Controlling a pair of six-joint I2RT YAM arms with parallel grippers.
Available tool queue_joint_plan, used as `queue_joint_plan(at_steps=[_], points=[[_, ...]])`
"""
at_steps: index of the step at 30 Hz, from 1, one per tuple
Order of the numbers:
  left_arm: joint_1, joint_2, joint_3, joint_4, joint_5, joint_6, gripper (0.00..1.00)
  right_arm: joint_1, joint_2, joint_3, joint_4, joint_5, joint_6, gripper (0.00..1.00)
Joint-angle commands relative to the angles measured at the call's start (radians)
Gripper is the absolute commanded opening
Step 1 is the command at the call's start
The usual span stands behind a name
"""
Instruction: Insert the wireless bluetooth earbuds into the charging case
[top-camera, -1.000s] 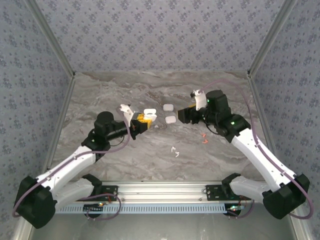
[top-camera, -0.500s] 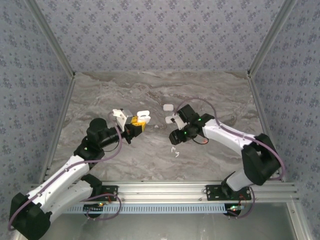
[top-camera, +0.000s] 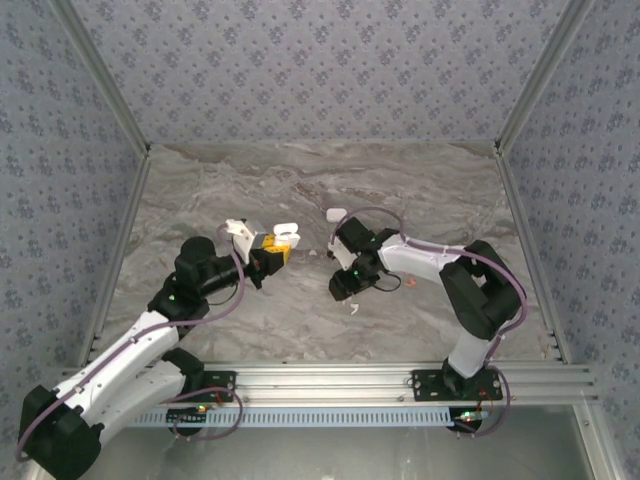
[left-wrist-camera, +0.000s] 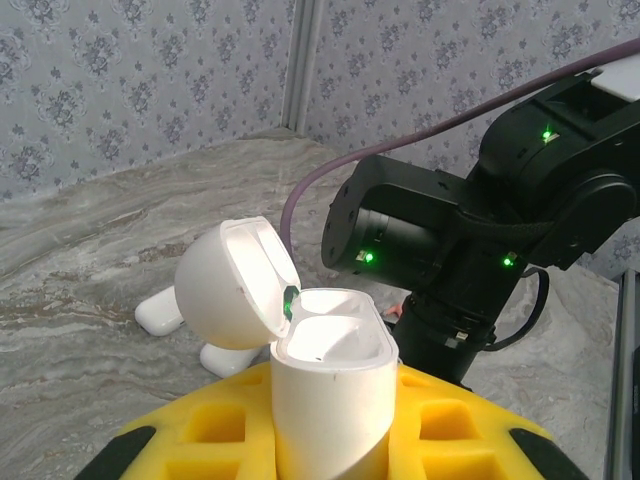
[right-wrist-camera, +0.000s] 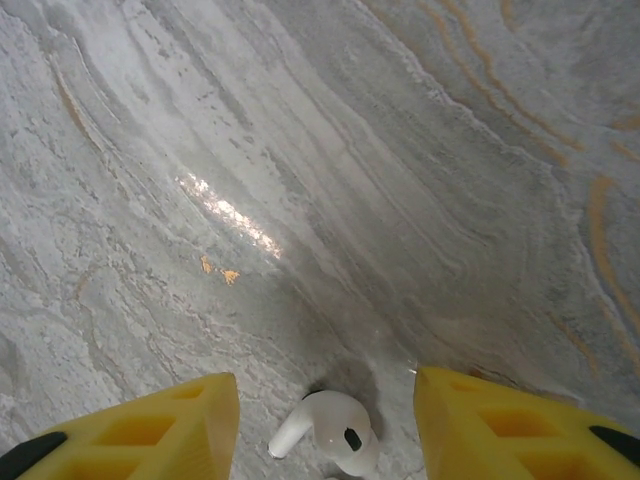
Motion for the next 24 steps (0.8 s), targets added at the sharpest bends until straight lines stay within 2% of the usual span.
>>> queue_joint_plan(at_steps=[1, 24], points=[[-0.005, -0.008, 0.011, 0.004, -0.007, 0.017, 0.00, 0.008, 0.028, 0.032, -0.026, -0.019, -0.022, 0.50], [-0.005, 0.021, 0.013, 0.017, -0.006, 0.007, 0.00, 0.018, 0.004, -0.006, -0.094, -0.017, -0.027, 0.34]])
